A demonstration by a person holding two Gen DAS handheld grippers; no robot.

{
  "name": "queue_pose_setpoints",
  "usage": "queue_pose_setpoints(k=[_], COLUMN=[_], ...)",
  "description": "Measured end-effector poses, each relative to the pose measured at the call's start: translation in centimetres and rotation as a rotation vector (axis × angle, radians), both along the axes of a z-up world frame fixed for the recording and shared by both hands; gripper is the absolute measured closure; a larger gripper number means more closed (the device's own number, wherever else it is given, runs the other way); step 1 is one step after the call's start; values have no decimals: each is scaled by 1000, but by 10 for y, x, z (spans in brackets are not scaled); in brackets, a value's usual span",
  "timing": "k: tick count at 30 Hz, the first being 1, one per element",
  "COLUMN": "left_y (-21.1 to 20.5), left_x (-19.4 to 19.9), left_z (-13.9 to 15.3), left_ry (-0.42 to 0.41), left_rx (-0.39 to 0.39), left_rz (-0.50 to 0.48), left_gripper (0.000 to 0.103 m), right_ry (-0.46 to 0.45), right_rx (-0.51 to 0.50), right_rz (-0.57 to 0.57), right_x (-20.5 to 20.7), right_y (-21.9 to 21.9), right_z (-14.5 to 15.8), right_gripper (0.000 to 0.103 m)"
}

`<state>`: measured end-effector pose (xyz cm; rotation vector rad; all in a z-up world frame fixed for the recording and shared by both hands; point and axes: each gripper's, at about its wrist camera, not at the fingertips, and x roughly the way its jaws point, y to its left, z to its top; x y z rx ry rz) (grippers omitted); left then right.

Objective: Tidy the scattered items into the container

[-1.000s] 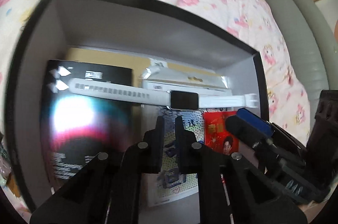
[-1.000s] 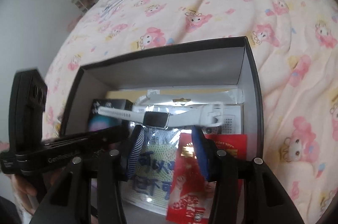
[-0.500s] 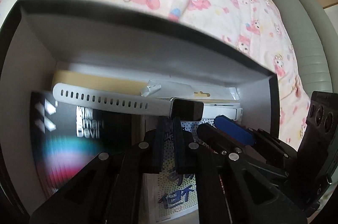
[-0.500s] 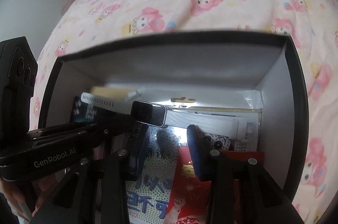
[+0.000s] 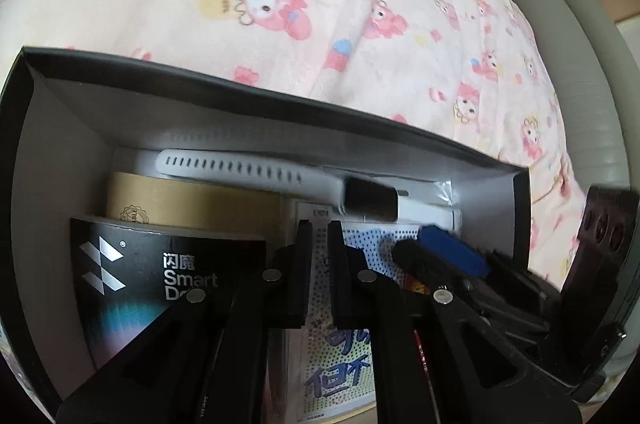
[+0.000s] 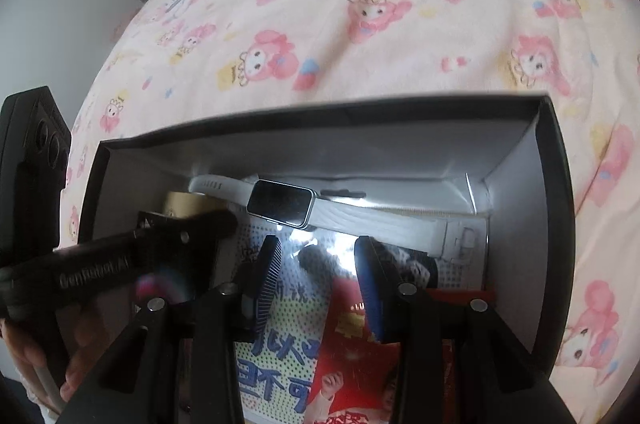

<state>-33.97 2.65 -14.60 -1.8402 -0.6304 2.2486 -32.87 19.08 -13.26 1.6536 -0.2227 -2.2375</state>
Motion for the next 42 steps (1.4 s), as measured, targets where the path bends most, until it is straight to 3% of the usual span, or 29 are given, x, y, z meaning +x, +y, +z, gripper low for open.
queue_pose_setpoints(k=[6, 9, 15, 20, 24, 27, 33, 37, 41, 42], left_y=[14, 17, 4, 7, 15, 21, 15, 25, 29, 27], left_x=[8, 10, -21, -41, -28, -13, -2, 4, 17, 21], left_z=[-7, 2, 15, 8, 2, -5, -2, 16, 46, 55], left_ry=[-70, -33, 30, 6, -46, -76, -47, 28, 138, 170], left_rx=[63, 33, 11, 2, 21, 58, 40, -53, -177, -200], left_rz=[-38, -54, 5, 12, -15, -38, -58, -95, -91, -80], left_gripper=[98, 98, 98, 98, 98, 98, 97, 86, 59, 56], right_ry=[-46, -60, 55, 50, 31, -22, 0, 26, 120, 140], right_rx=[-8, -34, 16, 25, 98, 94, 96, 101, 146, 148], right_rz=[76, 111, 28, -2, 1, 38, 36, 1, -64, -77], right_x=[13, 28, 20, -4, -13, -7, 4, 8, 22, 27], right_y=[-6, -3, 8, 1, -5, -3, 2, 6, 11, 13], right_z=[-8, -8, 11, 5, -7, -15, -8, 1, 23, 30], right_gripper=[68, 68, 68, 68, 68, 68, 68, 67, 66, 64])
